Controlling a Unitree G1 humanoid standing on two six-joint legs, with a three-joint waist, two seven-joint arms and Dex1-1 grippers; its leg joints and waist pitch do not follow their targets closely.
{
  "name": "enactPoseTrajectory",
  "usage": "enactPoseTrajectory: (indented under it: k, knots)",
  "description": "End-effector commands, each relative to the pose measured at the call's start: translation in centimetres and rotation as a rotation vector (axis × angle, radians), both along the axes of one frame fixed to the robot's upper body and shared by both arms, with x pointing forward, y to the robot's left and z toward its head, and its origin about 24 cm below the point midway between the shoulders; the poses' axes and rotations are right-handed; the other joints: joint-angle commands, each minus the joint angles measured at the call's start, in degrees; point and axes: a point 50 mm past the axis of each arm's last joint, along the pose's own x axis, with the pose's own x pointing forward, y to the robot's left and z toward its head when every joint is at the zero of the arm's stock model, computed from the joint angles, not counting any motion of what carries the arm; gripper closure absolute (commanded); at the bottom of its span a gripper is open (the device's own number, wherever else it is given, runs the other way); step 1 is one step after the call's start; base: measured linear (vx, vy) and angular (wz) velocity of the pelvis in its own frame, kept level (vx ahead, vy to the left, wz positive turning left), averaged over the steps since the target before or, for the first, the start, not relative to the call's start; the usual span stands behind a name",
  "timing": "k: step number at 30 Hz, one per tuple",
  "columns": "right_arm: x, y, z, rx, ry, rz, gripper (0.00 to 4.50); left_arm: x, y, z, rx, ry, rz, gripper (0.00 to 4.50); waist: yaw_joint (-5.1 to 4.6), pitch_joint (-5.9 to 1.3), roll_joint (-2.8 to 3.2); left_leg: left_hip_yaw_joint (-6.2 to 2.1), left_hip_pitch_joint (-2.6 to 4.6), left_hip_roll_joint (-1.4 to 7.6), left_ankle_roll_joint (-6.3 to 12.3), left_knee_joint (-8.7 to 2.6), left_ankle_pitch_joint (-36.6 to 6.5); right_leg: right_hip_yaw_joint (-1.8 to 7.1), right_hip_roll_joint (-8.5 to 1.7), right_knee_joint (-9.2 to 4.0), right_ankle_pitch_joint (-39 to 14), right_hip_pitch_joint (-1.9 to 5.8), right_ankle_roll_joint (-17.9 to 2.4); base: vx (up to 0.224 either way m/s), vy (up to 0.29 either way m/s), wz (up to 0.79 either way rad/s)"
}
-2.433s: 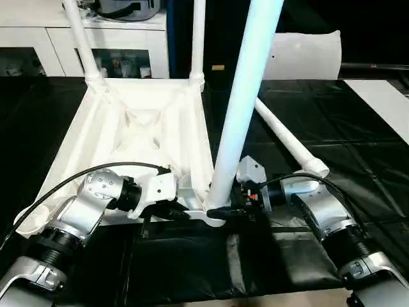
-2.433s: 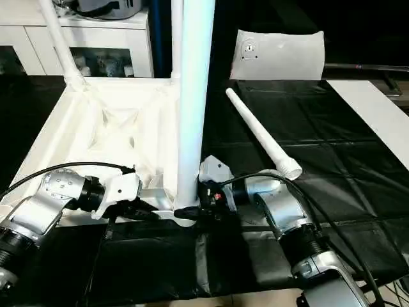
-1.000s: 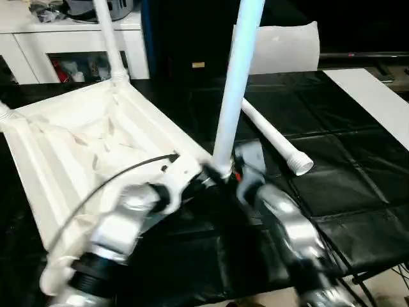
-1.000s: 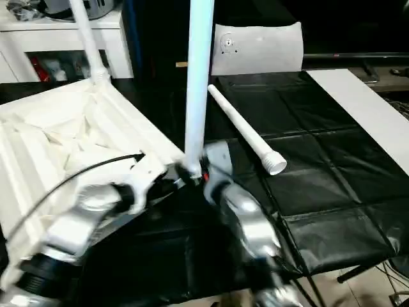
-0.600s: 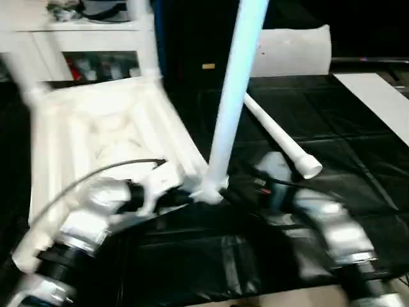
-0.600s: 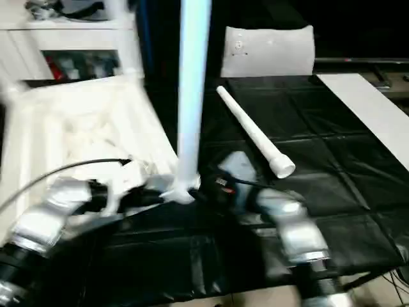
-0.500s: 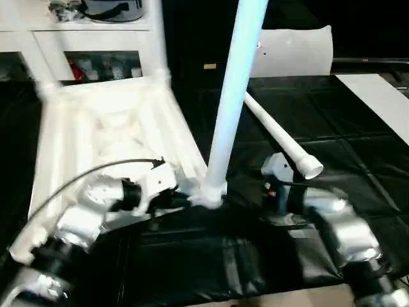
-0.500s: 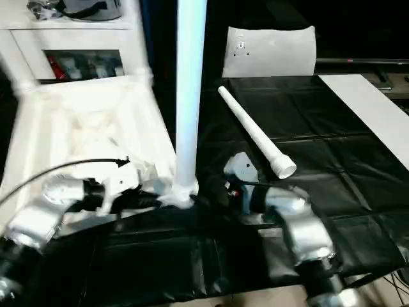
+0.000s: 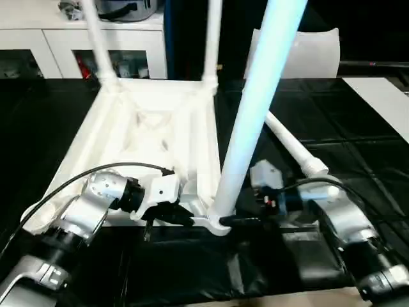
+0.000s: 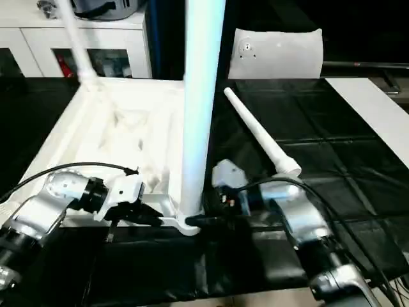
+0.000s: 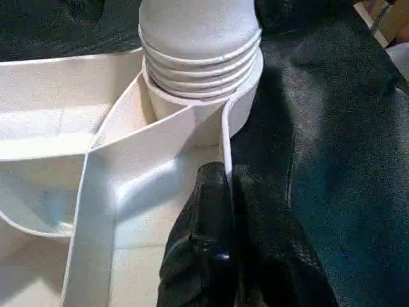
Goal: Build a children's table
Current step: Rotate leg to tighten
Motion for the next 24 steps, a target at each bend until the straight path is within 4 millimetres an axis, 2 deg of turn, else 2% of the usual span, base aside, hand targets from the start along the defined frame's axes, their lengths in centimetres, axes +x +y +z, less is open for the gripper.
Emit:
enactPoseTrajectory:
  k: [1, 6, 11, 12, 13, 18, 19, 20, 22, 24]
  knots:
    - [0.0, 0.0, 0.0, -0.016, 0.000, 0.029, 0.80, -0.6, -1.0, -0.3, 0.026, 0.019, -0.109, 4.50, -0.36, -3.21, 0.00, 0.17, -0.32, 1.57, 2.99, -3.96, -7.7, 3.25, -3.16, -3.40, -12.5, 3.17, -11.9, 0.000, 0.000, 0.00]
    - [0.0, 0.6, -0.3, -0.022, 0.015, 0.064, 1.27, -0.4, -0.9, -0.3, 0.035, 0.020, -0.119, 4.50, -0.34, -3.28, -0.32, 0.17, -0.44, 1.54, 2.93, -3.93, -7.4, 3.22, -3.20, -3.34, -12.2, 3.22, -11.9, 0.000, 0.000, 0.00]
    - [0.0, 0.7, -0.5, -0.023, 0.038, 0.073, 1.67, -0.4, -0.9, -0.3, 0.034, 0.021, -0.122, 4.50, -0.28, -3.28, -0.22, 0.17, -0.43, 1.55, 2.94, -3.92, -7.3, 3.20, -3.18, -3.28, -12.2, 3.23, -11.9, 0.000, 0.000, 0.00]
    - [0.0, 0.7, -0.5, -0.022, 0.039, 0.073, 1.67, -0.4, -0.8, -0.3, 0.035, 0.021, -0.121, 4.50, -0.27, -3.29, -0.20, 0.18, -0.39, 1.56, 2.90, -3.91, -7.4, 3.20, -3.18, -3.30, -12.5, 3.19, -11.8, 0.000, 0.000, 0.00]
    - [0.0, 0.8, -0.5, -0.010, 0.051, 0.074, 1.74, -0.3, -0.7, -0.2, 0.035, 0.020, -0.117, 4.50, -0.30, -3.25, -0.44, 0.19, -0.44, 1.53, 2.91, -3.92, -7.5, 3.20, -3.15, -3.36, -12.8, 3.22, -11.7, 0.000, 0.000, 0.00]
    - [-0.1, 0.9, -0.7, -0.003, 0.072, 0.082, 1.83, -0.3, -0.5, -0.2, 0.032, 0.025, -0.108, 4.50, -0.24, -3.26, -0.36, 0.12, -0.49, 1.56, 2.72, -3.95, -7.4, 3.19, -3.19, -3.33, -13.3, 3.23, -11.4, 0.000, 0.000, 0.00]
    - [-0.1, 1.0, -0.7, 0.001, 0.080, 0.084, 1.83, -0.3, -0.4, -0.3, 0.025, 0.030, -0.098, 4.50, -0.22, -3.28, -0.10, 0.12, -0.43, 1.56, 2.64, -3.94, -7.5, 3.19, -3.20, -3.32, -13.1, 3.19, -11.5, 0.000, 0.000, 0.00]
    - [-0.2, 1.0, -0.8, 0.007, 0.086, 0.082, 1.83, -0.3, -0.4, -0.3, 0.016, 0.033, -0.086, 4.50, -0.24, -3.29, -0.17, 0.15, -0.42, 1.56, 2.63, -3.93, -7.5, 3.19, -3.15, -3.32, -12.8, 3.19, -11.6, 0.000, 0.000, 0.00]
    - [-0.6, 1.2, -0.9, 0.052, 0.114, 0.047, 1.84, -0.3, -0.7, -0.2, -0.034, 0.032, 0.002, 4.50, -0.27, -3.27, 0.14, 0.14, -0.39, 1.60, 2.42, -3.96, -7.7, 3.17, -3.10, -3.20, -12.0, 3.20, -12.0, 0.000, 0.000, 0.00]
    - [-0.7, 1.3, -1.0, 0.062, 0.119, 0.029, 1.84, -0.3, -0.8, -0.2, -0.050, 0.030, 0.034, 4.50, -0.22, -3.24, -0.01, 0.13, -0.33, 1.69, 2.31, -3.96, -8.1, 3.22, -3.21, -3.30, -12.0, 3.17, -12.1, 0.000, 0.000, 0.00]
